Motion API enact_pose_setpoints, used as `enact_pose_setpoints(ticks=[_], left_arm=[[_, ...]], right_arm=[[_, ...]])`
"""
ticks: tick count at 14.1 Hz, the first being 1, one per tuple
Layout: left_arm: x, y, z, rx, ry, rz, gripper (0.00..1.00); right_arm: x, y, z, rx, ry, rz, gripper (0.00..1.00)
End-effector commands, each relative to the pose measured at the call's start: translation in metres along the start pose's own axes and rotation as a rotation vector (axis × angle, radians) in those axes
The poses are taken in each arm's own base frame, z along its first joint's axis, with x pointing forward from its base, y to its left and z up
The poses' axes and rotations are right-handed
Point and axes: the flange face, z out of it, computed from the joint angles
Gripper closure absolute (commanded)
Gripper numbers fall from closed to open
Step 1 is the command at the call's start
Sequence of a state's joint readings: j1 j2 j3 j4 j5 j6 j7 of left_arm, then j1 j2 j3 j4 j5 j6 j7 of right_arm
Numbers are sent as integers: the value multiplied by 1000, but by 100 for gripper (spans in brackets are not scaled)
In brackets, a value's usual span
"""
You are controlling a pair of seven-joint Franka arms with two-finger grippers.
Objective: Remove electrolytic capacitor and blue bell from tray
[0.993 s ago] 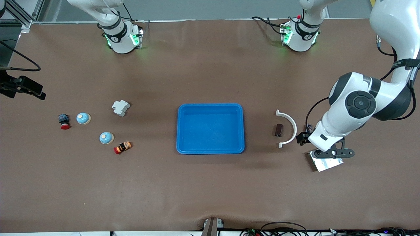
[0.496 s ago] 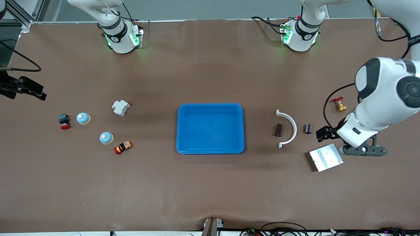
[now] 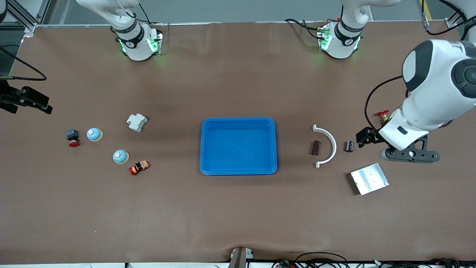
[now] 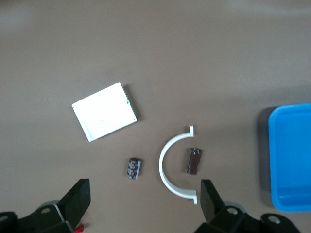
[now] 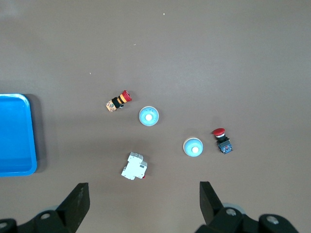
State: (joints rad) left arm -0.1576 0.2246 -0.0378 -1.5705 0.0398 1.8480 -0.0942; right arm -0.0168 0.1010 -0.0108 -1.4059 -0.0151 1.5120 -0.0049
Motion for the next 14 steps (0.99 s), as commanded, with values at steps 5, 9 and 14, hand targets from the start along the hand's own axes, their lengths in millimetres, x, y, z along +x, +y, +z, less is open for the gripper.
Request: enact_pose_setpoints(ticks=[5,9,14], left_arm=[[-40,1,-71,-48,7,64,0],[-49,-9,-93,-45,36,7,0],[-51,-14,-95,-42,28,-53,0]], right_arm=[[0,4,-3,5,0,-7,0],[0,7,-3,7,-1,-3,0],[0,6,-2,-1,-2,-7,0]])
